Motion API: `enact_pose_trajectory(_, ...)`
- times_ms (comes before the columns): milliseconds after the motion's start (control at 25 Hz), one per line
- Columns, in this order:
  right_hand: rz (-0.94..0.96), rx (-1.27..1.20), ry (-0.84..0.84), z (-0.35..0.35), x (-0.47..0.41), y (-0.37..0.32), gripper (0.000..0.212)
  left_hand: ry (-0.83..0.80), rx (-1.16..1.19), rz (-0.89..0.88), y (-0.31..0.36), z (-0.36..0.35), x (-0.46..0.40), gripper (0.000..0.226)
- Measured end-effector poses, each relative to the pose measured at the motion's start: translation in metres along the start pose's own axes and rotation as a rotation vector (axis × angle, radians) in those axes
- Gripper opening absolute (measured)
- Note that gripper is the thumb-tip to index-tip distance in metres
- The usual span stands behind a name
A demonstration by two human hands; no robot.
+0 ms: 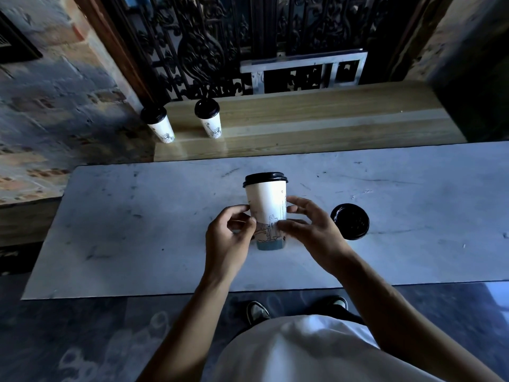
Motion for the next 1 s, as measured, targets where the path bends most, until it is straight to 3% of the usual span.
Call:
enact_pose_trajectory(200,0.06,-0.022,-0.128,-0.002,0.003,-0.008,0.047,0.004,0.015,-0.016,0.004,-0.008,0.004,0.014)
enact_pose_trajectory(600,-0.081,-0.163,-0.034,0.023,-0.009,-0.008,0.038,-0.014,0.044,0.04,-0.001,-0.025,0.011,0.015)
enact_pose_trajectory(1000,-0.025,-0.099,-0.13,0.045,-0.027,-0.011,0.037,0.114,0.077,0.064,0.006,-0.042,0.016,0.013)
Point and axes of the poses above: each hand's wrist, its own x-axis away from the middle knuckle, its own z-axis out of the back of the hand, y = z × x, the point moved 5 cm from there along -x, towards the middle knuckle, and after that the axes turned 9 degrees about y, right-handed, at the moved point
